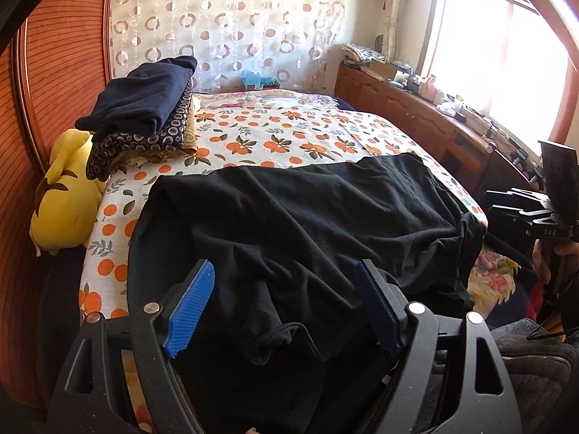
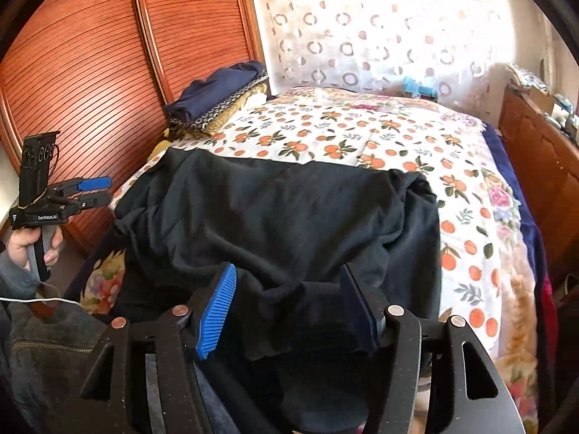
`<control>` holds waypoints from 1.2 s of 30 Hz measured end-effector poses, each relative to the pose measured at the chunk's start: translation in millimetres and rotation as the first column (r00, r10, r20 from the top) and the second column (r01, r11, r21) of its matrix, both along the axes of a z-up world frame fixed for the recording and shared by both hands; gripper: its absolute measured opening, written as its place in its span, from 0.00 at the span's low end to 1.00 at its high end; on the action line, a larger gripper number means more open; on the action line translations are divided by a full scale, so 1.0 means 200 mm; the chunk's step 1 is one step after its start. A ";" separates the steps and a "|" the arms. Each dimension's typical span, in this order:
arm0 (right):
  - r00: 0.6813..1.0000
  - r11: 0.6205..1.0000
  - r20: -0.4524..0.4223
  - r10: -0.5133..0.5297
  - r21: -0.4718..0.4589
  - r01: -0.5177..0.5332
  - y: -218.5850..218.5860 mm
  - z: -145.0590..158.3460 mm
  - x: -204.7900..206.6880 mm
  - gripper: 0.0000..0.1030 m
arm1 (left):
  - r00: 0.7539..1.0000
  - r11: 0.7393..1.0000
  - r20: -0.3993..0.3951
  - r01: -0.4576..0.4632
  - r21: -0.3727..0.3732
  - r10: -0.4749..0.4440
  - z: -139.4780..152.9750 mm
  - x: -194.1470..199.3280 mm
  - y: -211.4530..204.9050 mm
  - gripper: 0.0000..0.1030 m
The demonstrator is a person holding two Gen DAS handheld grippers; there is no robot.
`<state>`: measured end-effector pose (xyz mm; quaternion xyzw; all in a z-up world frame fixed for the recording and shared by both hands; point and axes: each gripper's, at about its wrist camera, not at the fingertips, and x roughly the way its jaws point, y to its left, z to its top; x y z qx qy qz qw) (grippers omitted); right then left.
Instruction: Fold small clothes
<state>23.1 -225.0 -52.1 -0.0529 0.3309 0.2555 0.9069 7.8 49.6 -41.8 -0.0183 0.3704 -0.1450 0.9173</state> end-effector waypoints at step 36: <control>0.975 0.976 -0.087 -0.205 -0.098 0.196 -0.09 -0.19 1.03 0.71 | 0.978 0.988 -0.160 -0.145 -0.058 0.135 -0.29 0.77 0.42 0.78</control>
